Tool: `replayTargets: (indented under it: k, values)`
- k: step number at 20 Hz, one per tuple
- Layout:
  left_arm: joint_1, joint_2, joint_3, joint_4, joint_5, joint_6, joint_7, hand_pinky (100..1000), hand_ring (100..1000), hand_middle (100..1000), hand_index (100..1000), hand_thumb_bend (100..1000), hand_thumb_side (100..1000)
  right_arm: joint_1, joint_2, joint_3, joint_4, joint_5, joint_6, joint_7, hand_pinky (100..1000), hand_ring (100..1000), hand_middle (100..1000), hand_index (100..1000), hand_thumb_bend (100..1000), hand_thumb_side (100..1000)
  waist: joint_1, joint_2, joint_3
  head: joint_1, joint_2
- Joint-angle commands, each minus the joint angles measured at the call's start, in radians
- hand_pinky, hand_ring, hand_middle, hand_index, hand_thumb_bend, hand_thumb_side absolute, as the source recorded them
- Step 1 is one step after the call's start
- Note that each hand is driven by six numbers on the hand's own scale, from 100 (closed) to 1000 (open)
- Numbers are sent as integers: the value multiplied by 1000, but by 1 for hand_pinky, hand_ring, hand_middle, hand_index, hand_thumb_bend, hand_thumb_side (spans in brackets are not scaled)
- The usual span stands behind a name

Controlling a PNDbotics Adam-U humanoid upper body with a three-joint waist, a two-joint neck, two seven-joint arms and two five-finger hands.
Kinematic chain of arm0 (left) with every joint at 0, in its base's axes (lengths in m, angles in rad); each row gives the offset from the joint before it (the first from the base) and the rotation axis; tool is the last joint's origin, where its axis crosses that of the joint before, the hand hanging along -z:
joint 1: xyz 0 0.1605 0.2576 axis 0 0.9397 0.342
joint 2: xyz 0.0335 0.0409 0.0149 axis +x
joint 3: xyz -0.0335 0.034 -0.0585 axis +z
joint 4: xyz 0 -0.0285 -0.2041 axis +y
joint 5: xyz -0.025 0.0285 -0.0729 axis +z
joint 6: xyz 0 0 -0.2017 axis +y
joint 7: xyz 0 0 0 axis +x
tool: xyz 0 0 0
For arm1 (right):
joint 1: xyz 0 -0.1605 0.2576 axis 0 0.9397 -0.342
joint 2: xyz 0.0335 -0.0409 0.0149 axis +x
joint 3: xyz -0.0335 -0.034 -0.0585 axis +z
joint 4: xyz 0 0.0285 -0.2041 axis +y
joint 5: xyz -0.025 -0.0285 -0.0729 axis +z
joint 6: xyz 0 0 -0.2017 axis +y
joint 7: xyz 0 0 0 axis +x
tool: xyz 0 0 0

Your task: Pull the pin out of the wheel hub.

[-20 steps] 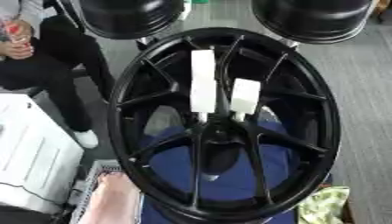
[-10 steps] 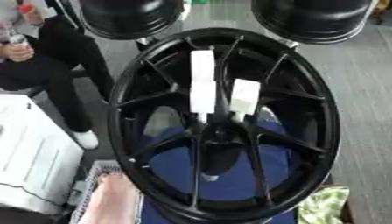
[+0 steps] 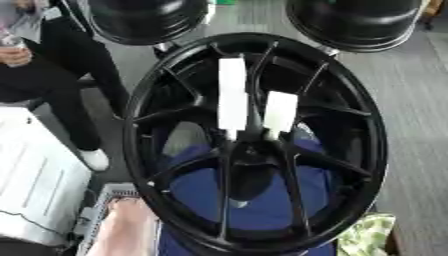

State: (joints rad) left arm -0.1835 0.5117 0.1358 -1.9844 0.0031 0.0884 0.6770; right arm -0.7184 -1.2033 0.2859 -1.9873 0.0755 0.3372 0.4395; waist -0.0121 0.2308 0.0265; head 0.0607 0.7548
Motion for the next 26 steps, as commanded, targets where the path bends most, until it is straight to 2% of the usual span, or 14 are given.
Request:
replayTargets:
  k: [1, 4, 5, 10, 14, 21, 26]
  values:
    - [-5, 40, -3, -16, -2, 1, -9, 657, 960, 713, 767, 529, 719, -81, -25, 68, -2, 59, 2, 150, 906, 896, 887, 929, 100, 497, -17, -29, -2, -6, -6]
    - [-3, 46, -4, -16, -3, 1, -11, 658, 959, 713, 767, 529, 719, -197, 42, 142, 53, 115, -12, 286, 910, 913, 899, 936, 100, 615, -20, -32, -8, -5, -4]
    - [-2, 47, -4, -16, -3, 1, -11, 658, 960, 713, 767, 529, 719, -235, 69, 165, 79, 132, -17, 323, 910, 913, 899, 936, 100, 630, -21, -33, -11, -3, -4]
    - [0, 49, -3, -16, -4, 2, -11, 658, 960, 713, 767, 529, 719, -371, 191, 254, 198, 168, -41, 428, 907, 909, 897, 934, 100, 736, -22, -37, -19, 1, 1]
    - [0, 48, -3, -16, -4, 3, -10, 658, 960, 713, 767, 529, 719, -424, 259, 302, 263, 170, -53, 461, 904, 905, 895, 933, 100, 800, -20, -39, -21, 2, 6]
    - [-3, 47, -4, -16, -3, 2, -12, 658, 959, 714, 767, 529, 718, -498, 376, 377, 356, 151, -69, 467, 901, 901, 895, 933, 100, 864, -15, -48, -23, -9, 15]
    - [-2, 45, -5, -16, -2, 4, -14, 658, 960, 714, 767, 528, 719, -519, 418, 413, 374, 124, -69, 467, 899, 898, 893, 931, 100, 875, -15, -52, -21, -16, 15]
